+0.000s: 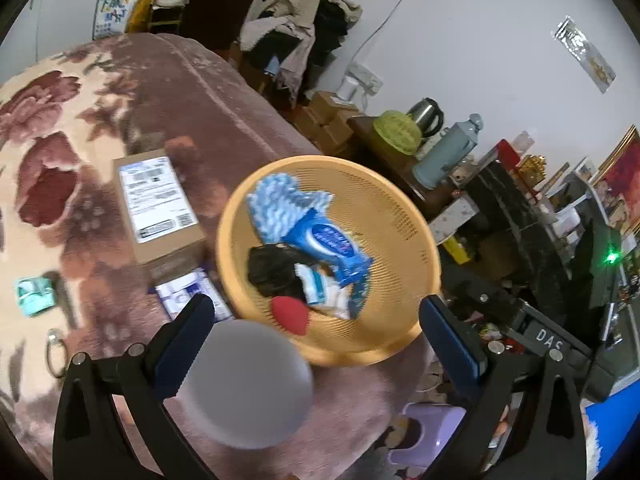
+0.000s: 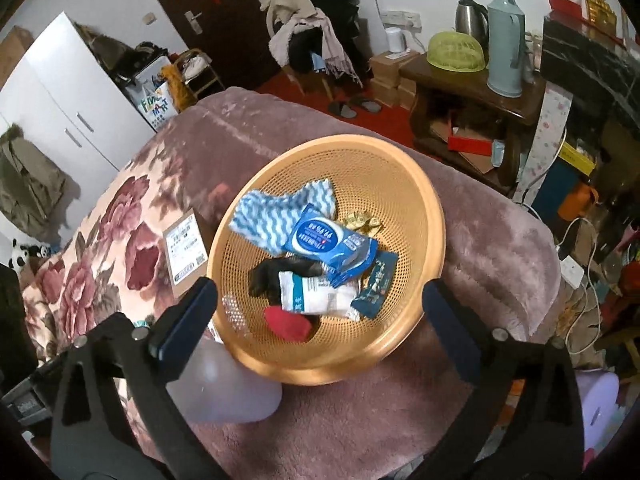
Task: Organize soft objects
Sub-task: 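Open both tools to drop the two packets into the basket, then move both open tools back over the teal mask and black hair tie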
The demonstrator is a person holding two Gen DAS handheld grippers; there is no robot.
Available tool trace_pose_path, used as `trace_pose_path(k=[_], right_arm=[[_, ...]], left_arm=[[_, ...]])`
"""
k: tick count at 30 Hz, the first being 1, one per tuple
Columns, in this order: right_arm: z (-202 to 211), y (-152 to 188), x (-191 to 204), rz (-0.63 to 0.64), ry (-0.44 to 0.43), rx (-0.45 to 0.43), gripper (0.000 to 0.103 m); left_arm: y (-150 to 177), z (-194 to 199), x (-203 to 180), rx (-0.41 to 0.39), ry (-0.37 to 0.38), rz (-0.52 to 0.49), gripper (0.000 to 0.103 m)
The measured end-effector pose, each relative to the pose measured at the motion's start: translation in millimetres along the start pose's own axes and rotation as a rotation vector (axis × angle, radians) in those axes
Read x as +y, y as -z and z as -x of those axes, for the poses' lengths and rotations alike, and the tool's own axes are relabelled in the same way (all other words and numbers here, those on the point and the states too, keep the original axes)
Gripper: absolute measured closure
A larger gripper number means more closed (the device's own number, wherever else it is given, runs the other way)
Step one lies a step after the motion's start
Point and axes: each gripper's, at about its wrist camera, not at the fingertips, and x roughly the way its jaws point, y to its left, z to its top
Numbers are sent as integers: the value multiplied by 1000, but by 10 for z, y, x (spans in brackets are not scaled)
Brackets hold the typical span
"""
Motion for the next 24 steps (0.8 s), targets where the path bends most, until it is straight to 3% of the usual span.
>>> trace_pose_path(k=[11, 24], right_arm=[[40, 205, 245, 51, 10, 19, 0], [138, 356, 682, 149, 15, -4, 0]], left_arm=[[166, 341, 347, -26, -61, 47, 1], [342, 680, 733, -42, -83, 109, 1]])
